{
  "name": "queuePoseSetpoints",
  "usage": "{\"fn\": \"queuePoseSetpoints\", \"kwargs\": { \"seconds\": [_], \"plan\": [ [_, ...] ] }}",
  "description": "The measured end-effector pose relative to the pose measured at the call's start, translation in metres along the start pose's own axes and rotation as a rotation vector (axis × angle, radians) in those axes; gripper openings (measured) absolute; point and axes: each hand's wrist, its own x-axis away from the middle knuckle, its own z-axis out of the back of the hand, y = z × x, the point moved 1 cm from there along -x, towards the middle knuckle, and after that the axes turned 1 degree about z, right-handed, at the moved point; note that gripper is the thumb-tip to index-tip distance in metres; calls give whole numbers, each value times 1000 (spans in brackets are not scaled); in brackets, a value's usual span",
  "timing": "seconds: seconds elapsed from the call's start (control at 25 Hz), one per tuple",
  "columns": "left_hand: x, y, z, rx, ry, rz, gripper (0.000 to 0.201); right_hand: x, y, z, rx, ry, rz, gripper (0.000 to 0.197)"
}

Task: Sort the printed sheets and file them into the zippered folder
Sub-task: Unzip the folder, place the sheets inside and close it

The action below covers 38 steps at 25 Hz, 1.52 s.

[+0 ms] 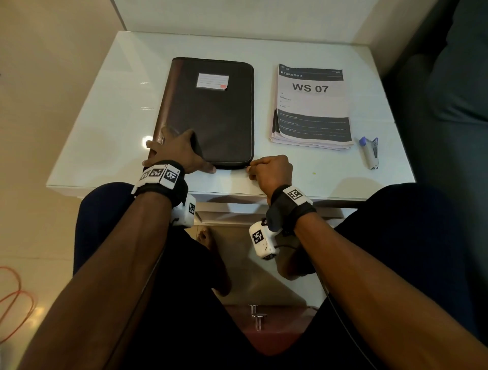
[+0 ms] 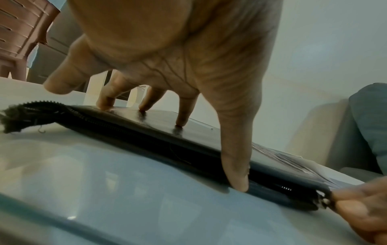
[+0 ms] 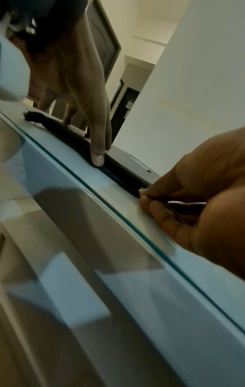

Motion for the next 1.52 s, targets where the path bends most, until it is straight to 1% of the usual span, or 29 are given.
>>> {"fn": "queuePoseSetpoints", "kwargs": {
  "seconds": [0.08, 0.2, 0.28, 0.44, 0.6, 0.8, 1.04, 1.12, 1.2, 1.36, 1.4, 1.52],
  "plan": [
    [1, 4, -2, -11, 36, -15, 101, 9, 0, -8, -78, 3, -43, 6],
    [1, 11, -10, -2, 46, -17, 102, 19, 0, -23, -92, 28, -51, 14],
    [3, 11, -4, 14, 52, -15, 98, 22, 0, -31, -70, 50, -7, 18],
    [0, -3, 20, 49, 35, -63, 70, 30, -4, -44, 25, 16, 88, 22],
    [1, -12, 29, 98, 8, -77, 70, 38, -19, -71, 70, -19, 169, 17],
    [-5, -29, 35, 171, -7, -139, 53, 49, -37, -111, 62, -90, 250, 15],
    [-14, -41, 37, 191, -14, -150, 53, 55, -51, -152, 108, -157, 333, 14],
    [-14, -41, 36, 188, -22, -152, 54, 56, -51, -161, 118, -174, 328, 21],
    [-14, -40, 34, 183, -19, -145, 55, 57, -50, -162, 107, -177, 323, 29],
    [-15, -40, 29, 221, -1, -113, 64, 59, -42, -140, 29, -168, 308, 19],
    [-15, -40, 28, 240, 11, -101, 66, 57, -37, -128, 6, -148, 285, 21],
    [-15, -33, 24, 274, 28, -95, 76, 37, -18, -85, -22, -21, 200, 33]
  ]
}}
